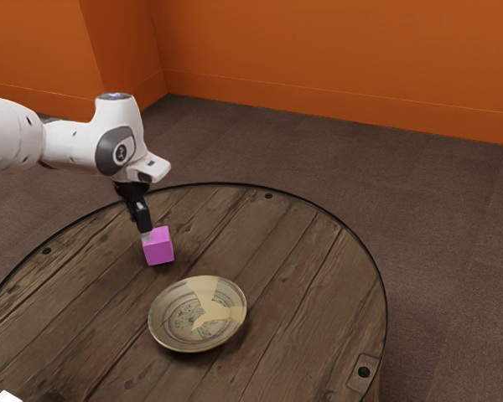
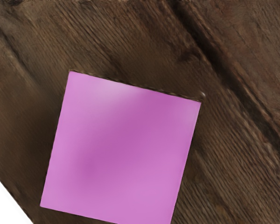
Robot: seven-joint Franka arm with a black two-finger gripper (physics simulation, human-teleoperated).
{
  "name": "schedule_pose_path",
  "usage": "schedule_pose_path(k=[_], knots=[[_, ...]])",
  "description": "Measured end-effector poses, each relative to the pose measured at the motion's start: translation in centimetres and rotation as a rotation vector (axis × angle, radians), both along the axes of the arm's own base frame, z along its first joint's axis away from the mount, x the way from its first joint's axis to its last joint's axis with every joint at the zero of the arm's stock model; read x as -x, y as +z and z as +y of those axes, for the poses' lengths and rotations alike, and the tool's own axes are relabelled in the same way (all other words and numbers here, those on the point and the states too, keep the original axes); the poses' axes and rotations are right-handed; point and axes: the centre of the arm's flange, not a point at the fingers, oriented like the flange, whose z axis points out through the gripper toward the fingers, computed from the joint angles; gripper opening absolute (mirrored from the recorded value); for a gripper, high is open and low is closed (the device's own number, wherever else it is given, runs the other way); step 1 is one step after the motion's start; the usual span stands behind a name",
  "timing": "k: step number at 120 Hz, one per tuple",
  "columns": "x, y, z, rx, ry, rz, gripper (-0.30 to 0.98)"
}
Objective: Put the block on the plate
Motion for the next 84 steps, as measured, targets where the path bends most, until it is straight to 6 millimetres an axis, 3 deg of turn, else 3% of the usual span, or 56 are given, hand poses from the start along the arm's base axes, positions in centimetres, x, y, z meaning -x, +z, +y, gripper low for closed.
schedule_pose_path(k=[43,84], knots=[[-2.1,-2.8,-0.2,0.035,-0.224,-0.021,0.69],[-2.3,-6.0,0.1,0.076,-0.314,-0.016,0.69]])
